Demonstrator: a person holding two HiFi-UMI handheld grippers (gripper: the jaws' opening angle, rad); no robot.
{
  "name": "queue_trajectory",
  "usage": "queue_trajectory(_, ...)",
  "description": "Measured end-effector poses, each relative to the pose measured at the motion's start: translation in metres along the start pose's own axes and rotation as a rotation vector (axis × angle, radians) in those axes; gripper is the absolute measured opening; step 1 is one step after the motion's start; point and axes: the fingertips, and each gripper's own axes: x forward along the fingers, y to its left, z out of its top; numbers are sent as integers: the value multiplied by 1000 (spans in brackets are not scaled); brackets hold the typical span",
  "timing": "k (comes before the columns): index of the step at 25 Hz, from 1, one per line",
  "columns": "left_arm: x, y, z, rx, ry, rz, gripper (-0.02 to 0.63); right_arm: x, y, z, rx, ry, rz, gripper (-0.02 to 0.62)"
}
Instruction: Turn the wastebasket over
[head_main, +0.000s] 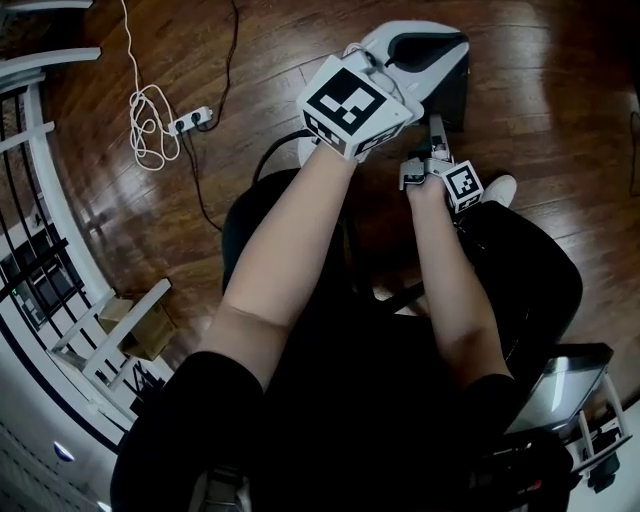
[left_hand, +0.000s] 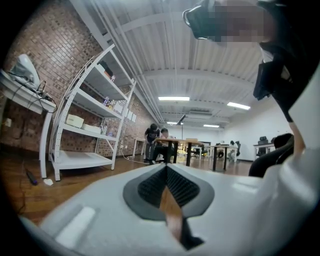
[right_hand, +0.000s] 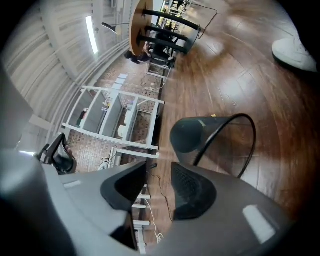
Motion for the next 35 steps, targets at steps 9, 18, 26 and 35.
queue_trajectory(9, 4, 2, 2, -14, -10, 7, 3, 7, -57, -11, 131, -24, -80, 227)
queue_trajectory(18, 1, 5, -4, -9, 28, 3, 3, 29, -83, 9, 140, -48, -67, 229)
queue_trajectory(26, 2, 7, -4, -9, 38, 5, 2, 45, -87, 31, 202, -97, -36, 33)
queue_trajectory(35, -1, 5, 3, -3, 32, 5, 2, 75, -22, 34, -197, 135, -30, 5)
